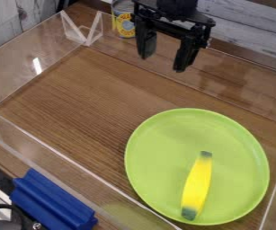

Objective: Remove the banana from inside the green plate and put it on the table

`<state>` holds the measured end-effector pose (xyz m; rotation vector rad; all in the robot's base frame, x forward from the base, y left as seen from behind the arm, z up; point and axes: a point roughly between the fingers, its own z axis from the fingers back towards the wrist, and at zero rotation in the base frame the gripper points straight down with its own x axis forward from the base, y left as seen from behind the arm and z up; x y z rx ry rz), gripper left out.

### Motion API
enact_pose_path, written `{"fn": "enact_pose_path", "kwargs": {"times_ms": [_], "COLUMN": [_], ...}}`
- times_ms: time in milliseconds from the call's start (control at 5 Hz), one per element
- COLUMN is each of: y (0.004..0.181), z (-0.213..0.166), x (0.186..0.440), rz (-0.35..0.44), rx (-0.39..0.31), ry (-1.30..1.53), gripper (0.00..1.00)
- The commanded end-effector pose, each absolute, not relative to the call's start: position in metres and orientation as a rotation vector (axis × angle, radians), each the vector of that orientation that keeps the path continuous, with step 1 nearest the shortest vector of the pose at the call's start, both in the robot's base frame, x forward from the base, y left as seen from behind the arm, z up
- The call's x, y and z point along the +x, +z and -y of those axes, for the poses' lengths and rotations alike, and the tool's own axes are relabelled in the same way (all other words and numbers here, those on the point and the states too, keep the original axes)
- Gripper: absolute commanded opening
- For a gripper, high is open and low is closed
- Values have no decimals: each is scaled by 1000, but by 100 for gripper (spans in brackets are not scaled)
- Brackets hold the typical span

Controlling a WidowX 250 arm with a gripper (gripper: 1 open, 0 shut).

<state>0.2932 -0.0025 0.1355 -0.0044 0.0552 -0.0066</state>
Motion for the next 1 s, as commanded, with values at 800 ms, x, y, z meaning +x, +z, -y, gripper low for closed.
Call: {"fn": "enact_pose_path", "kwargs": {"times_ms": [800], "y": [116], "z": [118], "x": [212], "rz": [35], "rx": [-12], "ry": [14], "gripper": [100]}}
